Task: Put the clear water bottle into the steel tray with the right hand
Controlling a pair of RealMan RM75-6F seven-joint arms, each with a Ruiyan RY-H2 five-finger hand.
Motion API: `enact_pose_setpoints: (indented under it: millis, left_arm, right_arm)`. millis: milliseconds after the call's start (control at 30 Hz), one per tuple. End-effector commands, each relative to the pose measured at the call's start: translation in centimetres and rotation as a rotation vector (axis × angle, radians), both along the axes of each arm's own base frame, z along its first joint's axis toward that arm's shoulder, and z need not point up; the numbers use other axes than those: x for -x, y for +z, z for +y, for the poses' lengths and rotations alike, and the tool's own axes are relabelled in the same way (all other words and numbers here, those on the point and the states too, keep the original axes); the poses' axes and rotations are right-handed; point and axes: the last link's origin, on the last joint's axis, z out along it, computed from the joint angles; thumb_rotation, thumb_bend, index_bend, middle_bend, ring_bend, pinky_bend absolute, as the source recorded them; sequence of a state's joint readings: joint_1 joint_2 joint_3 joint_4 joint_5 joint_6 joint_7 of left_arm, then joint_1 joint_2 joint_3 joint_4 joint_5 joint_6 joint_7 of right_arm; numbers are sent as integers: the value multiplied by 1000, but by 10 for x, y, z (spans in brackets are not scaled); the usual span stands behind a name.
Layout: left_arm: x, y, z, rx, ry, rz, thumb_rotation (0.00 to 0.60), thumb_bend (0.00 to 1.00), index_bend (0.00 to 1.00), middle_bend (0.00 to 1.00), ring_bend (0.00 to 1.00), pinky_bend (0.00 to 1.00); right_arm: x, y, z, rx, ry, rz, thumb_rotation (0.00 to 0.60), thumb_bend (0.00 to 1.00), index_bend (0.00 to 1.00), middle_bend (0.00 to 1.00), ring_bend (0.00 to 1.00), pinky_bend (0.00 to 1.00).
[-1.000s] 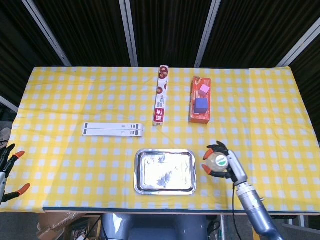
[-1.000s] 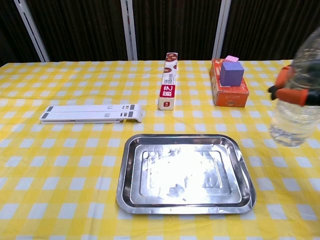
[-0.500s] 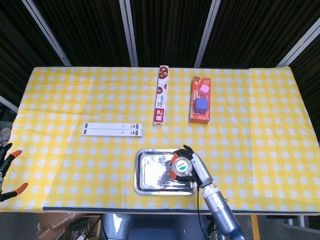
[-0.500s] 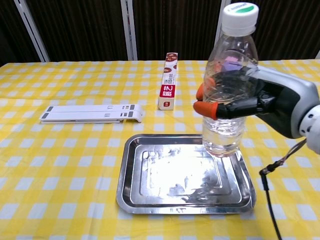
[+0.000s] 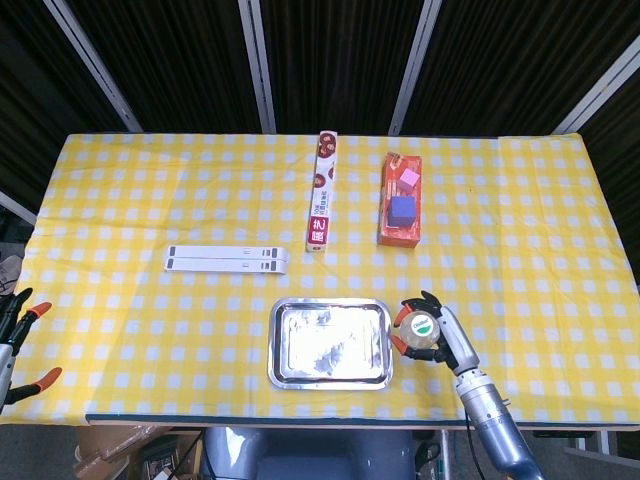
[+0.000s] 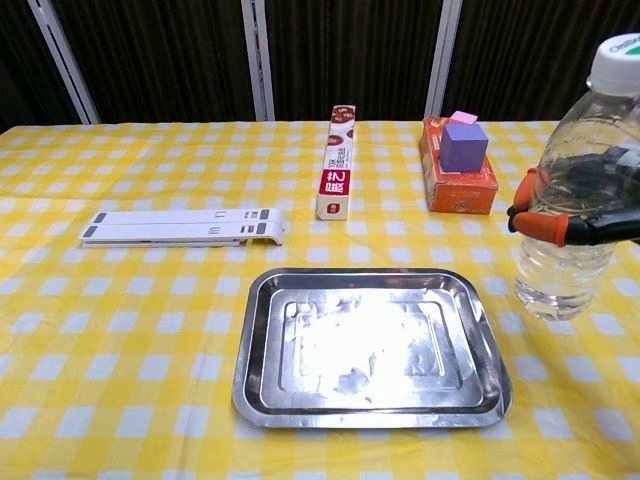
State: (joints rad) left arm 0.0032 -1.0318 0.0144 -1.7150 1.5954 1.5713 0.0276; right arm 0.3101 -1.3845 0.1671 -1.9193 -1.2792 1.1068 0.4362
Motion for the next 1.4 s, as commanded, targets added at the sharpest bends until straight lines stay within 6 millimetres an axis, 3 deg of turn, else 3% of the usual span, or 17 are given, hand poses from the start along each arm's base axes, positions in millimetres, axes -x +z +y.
enact_pose_setpoints:
  millis: [33,333,500,767,1300,1400]
  left_arm:
    - [1,2,1,-5,4,-4,600,203,157,0,0,0]
    - [3,4,2,-5,5,-13,600,203,157,0,0,0]
    - [4,6,2,-9,6,-19,600,202,157,0,0,0]
    - [4,6,3,-5,6,-19,600,203,157,0,0,0]
    - [3,5,2,-7,6,-12,600,203,157,0,0,0]
    - [3,5,2,-7,7,-13,600,203,157,0,0,0]
  right_arm:
    - [-8,-15,4,-30,15,-12,600,603,787,594,249,0]
    - [-44,-52,4,-96,-57,-196,600,602,787,593,249,0]
    - [-55,-61,-4,-96,-86,-238,600,603,787,593,251,0]
    - [-48,-68,-9,-54,-112,-267,600,602,787,593,250,0]
    - [-31,-99,8,-89,-106,-254,600,603,787,593,251,0]
    - [-31,-105,10,-102,-97,-251,600,489,735,591,246,0]
